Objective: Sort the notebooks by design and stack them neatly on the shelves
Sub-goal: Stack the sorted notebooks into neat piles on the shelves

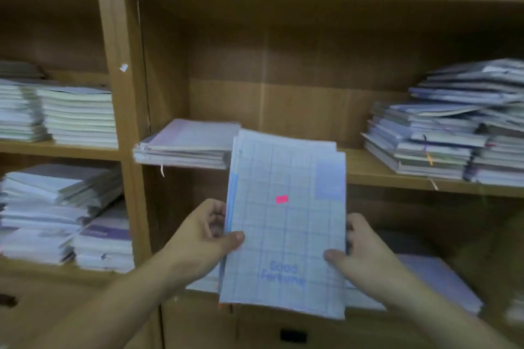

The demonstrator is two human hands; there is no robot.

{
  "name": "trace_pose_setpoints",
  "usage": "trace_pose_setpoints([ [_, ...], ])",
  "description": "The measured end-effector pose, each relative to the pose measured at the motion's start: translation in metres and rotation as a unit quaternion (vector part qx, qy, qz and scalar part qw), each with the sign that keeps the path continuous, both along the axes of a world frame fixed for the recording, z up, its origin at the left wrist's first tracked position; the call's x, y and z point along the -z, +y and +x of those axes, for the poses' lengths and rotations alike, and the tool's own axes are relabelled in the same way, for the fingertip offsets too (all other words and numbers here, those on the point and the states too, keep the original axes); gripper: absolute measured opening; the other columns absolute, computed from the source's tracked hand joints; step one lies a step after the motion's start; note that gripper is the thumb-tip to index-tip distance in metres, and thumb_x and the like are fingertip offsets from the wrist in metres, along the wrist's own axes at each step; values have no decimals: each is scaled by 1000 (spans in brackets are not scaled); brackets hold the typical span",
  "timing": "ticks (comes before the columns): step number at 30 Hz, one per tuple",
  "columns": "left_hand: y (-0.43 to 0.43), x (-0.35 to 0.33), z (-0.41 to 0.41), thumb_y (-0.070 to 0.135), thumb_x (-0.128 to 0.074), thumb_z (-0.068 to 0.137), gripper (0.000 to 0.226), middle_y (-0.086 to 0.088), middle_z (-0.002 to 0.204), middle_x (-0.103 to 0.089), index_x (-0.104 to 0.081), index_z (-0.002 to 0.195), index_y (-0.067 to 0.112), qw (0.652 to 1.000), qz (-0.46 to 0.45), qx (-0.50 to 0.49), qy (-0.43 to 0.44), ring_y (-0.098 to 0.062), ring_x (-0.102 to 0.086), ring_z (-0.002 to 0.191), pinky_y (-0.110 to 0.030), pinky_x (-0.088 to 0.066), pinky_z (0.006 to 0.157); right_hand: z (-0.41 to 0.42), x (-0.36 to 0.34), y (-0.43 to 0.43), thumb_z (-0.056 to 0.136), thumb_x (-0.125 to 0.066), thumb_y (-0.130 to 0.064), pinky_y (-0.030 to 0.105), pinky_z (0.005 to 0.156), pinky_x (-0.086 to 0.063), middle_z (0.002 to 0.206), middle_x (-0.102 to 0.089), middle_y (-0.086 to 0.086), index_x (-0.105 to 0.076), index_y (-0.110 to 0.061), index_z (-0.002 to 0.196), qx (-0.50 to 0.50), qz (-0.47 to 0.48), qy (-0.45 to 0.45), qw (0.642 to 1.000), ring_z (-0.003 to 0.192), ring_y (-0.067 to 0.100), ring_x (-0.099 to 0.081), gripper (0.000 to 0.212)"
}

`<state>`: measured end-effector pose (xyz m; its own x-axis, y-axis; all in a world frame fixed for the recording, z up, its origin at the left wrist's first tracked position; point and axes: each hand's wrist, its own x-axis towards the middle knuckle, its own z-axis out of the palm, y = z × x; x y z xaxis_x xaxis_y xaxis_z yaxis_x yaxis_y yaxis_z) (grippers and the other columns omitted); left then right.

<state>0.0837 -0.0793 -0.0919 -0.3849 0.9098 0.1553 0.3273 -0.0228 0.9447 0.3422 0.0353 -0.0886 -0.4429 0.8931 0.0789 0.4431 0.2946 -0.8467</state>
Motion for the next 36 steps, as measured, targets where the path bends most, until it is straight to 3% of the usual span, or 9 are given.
trace_pose_setpoints([
  [2, 14, 25, 14, 14, -79, 87, 35, 6, 109, -71, -56, 112, 24, 1000, -3, -2, 30, -8, -71, 99, -39, -61, 89, 9, 31, 6, 88, -68, -5, 33, 97, -49, 126, -61, -10, -37, -41, 125, 17, 44, -15, 999, 116, 8, -58, 60],
  [4, 30, 47, 23, 20, -77, 89, 35, 13, 113, -68, -53, 112, 30, 999, 11, -6, 51, -5, -67, 104, -39, -60, 92, 13, 51, 13, 90, -64, -1, 27, 97, -42, 127, -55, -15, -28, -38, 142, 33, 69, -2, 997, 118, 5, -52, 73],
  [10, 80, 86, 27, 32, -65, 97, 46, 24, 125, -62, -43, 134, 48, 995, 53, -39, 78, -6, -63, 111, -31, -57, 96, -8, 77, 47, 100, -53, -4, 8, 59, -41, 101, -51, -27, -35, -35, 122, 102, 111, 53, 987, 89, -3, -56, 43],
  [13, 104, 101, 22, 28, -59, 101, 49, 25, 125, -62, -36, 136, 55, 990, 72, -65, 100, -6, -62, 114, -27, -55, 94, -26, 95, 69, 101, -51, -5, 2, 60, -42, 103, -51, -27, -36, -35, 119, 96, 122, 62, 986, 86, -15, -53, 38],
  [17, 129, 127, 13, 31, -51, 103, 47, 21, 134, -57, -37, 146, 47, 987, 67, -91, 118, -5, -55, 122, -38, -52, 102, -41, 118, 105, 103, -51, -12, 8, 64, -44, 107, -50, -30, -36, -41, 120, 87, 115, 56, 988, 96, -8, -55, 36],
  [22, 146, 148, -1, 37, -43, 105, 49, 32, 129, -47, -29, 151, 47, 978, 56, -85, 184, 23, -42, 108, -17, -44, 89, -50, 151, 134, 104, -50, -16, 9, 76, -44, 114, -53, -29, -39, -42, 123, 74, 111, 55, 990, 105, -2, -57, 34],
  [27, 151, 162, -6, 43, -38, 105, 51, 31, 141, -45, -21, 153, 52, 983, 30, -59, 174, 5, -48, 121, -28, -49, 99, -55, 163, 143, 103, -51, -21, 22, 95, -45, 128, -53, -21, -34, -36, 143, 69, 87, 54, 992, 116, 3, -53, 46],
  [31, 152, 170, -4, 43, -37, 105, 49, 29, 135, -49, -22, 151, 50, 981, 16, -67, 183, 3, -53, 111, -30, -52, 94, -61, 170, 140, 104, -48, -20, 9, 73, -42, 123, -51, -13, -23, -25, 153, 77, 63, 22, 995, 90, -5, -52, 55],
  [36, 152, 187, -2, 43, -37, 105, 47, 15, 133, -54, -23, 150, 40, 974, -68, -82, 202, -11, -57, 108, -40, -54, 91, -59, 183, 138, 104, -47, -16, 27, 73, -46, 108, -51, -15, -12, -22, 155, 48, 36, -29, 998, 79, 1, -53, 62],
])
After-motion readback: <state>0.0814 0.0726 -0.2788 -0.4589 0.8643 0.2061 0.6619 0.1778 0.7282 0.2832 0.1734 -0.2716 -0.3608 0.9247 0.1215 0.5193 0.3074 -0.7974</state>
